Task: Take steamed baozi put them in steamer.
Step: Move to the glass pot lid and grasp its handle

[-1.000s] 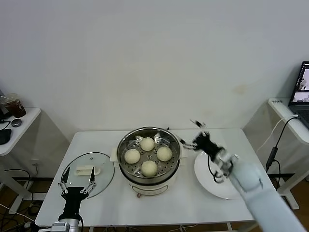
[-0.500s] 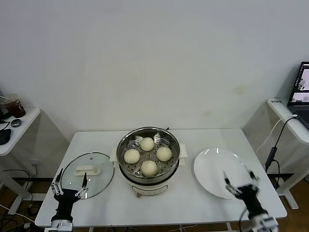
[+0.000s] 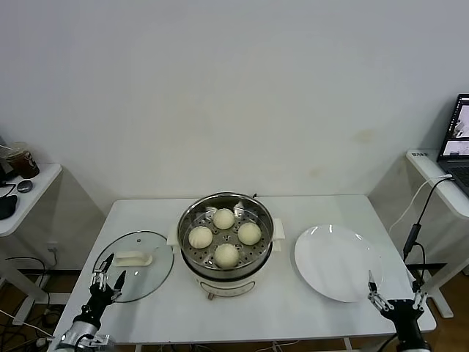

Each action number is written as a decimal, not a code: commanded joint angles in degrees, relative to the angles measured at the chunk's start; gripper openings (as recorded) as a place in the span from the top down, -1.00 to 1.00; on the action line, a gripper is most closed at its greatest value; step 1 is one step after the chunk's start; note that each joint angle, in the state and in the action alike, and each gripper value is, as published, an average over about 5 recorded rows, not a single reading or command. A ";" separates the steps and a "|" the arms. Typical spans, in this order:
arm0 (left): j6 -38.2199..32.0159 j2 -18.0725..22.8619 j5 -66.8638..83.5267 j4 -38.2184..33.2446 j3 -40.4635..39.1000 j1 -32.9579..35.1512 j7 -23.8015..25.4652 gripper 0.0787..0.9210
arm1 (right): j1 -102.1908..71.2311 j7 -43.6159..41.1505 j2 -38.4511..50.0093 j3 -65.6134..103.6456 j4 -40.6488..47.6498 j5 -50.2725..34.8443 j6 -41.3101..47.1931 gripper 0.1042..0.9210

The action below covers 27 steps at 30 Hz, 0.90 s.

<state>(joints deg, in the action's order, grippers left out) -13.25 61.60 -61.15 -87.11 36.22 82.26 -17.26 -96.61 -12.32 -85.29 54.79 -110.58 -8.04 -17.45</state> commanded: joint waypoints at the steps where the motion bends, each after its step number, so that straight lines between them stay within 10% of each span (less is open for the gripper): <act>1: -0.63 -3.48 -14.11 12.79 -2.13 -10.69 -1.17 -0.77 | -0.93 0.43 -3.51 1.53 -1.96 -0.24 0.54 -0.76; 27: -1.77 -1.77 -15.70 19.82 -6.93 -20.81 -0.48 -0.75 | -1.97 -1.24 -4.44 -0.28 -1.78 0.70 0.33 -0.76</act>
<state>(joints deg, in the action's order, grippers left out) -14.87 59.98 -75.52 -70.46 30.28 64.78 -17.99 -98.37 -13.40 -89.44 54.66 -112.18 -7.38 -17.21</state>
